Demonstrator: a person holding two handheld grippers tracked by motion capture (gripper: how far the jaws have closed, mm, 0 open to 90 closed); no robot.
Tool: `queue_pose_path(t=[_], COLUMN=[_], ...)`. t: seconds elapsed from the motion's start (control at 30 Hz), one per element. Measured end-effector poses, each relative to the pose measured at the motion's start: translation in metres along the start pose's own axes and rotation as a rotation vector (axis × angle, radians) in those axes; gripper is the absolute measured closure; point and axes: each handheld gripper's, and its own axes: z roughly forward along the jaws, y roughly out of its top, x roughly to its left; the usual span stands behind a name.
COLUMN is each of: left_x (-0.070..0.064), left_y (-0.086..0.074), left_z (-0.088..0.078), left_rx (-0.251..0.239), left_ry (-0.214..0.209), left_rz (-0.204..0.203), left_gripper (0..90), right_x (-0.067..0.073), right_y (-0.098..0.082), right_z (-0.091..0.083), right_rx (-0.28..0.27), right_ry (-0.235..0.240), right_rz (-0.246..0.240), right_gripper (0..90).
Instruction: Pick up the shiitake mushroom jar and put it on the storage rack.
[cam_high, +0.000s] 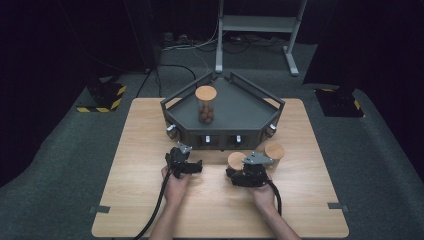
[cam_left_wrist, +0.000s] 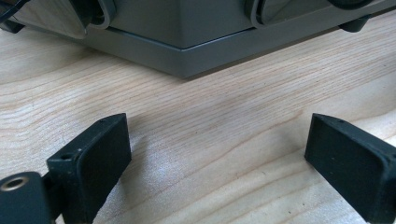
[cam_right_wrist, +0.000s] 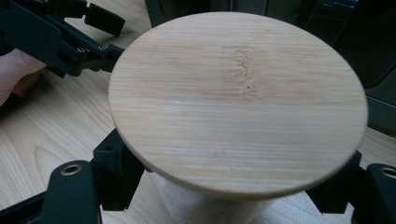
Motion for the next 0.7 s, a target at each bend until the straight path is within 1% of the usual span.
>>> queue_pose_path(t=[0.43,0.53,0.7], left_x=[0.0,0.0,0.0], left_y=[0.0,0.0,0.0], left_z=[0.0,0.0,0.0], left_rx=[0.0,0.0,0.0], left_ry=[0.0,0.0,0.0], left_rz=[0.0,-0.001,0.0], left_gripper=[6.9,6.9,6.9], right_x=[0.002,0.002,0.002], right_y=[0.008,0.012,0.016], right_z=[-0.005,-0.008,-0.012], right_rx=[-0.004,-0.011,-0.016], right_ry=[0.013,0.01,0.017], right_rz=[-0.003,-0.01,-0.005], right_gripper=[25.6,25.6,25.6])
